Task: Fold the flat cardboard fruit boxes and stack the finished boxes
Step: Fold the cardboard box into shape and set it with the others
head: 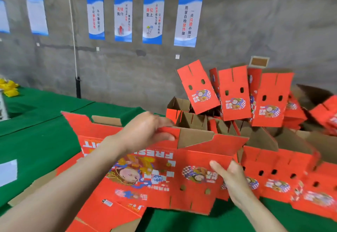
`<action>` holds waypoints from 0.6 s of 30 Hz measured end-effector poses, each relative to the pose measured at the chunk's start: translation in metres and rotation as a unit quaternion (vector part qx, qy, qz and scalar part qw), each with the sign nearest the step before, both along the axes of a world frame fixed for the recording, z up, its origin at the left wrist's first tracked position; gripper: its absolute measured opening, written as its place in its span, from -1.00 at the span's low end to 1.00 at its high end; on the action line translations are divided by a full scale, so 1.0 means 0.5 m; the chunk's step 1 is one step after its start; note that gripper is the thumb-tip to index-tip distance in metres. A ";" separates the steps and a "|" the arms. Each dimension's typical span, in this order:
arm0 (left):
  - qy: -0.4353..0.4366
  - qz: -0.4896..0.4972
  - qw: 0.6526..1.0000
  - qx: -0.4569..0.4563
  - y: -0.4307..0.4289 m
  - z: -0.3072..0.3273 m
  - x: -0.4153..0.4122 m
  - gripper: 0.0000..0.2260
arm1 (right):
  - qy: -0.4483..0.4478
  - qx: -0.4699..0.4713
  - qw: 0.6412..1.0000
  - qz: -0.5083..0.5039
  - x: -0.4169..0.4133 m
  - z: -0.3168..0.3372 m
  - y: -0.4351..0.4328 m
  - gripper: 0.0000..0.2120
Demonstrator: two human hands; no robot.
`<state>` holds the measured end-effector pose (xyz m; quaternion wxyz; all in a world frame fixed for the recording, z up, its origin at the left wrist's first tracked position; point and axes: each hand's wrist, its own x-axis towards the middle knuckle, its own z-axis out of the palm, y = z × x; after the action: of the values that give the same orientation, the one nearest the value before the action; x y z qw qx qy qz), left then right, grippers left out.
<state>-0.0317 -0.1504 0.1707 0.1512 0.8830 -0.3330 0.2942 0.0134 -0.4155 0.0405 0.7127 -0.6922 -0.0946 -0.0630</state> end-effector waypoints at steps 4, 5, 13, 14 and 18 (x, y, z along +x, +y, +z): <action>-0.045 0.039 0.995 -0.076 -0.057 -0.019 0.026 -0.51 | 0.003 0.044 0.998 -0.035 -0.024 0.007 -0.072 -0.72; -0.048 0.056 0.993 -0.088 -0.062 -0.029 0.030 -0.47 | 0.005 0.052 0.997 -0.049 -0.031 0.007 -0.093 -0.73; -0.112 0.224 0.954 -0.168 -0.066 -0.129 0.070 -0.25 | 0.026 0.093 0.988 -0.121 -0.065 0.011 -0.296 -0.67; -0.079 0.242 0.941 -0.222 -0.068 -0.139 0.080 -0.20 | 0.022 0.094 0.987 -0.127 -0.069 0.013 -0.319 -0.64; 0.228 0.131 0.846 -0.464 -0.095 -0.158 0.111 -0.35 | 0.013 0.088 0.985 -0.149 -0.084 0.025 -0.398 -0.66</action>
<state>0.0238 -0.1977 0.0919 0.5749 0.7876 0.0050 0.2217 -0.0287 -0.6144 0.0531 0.7544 -0.6341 0.0251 -0.1677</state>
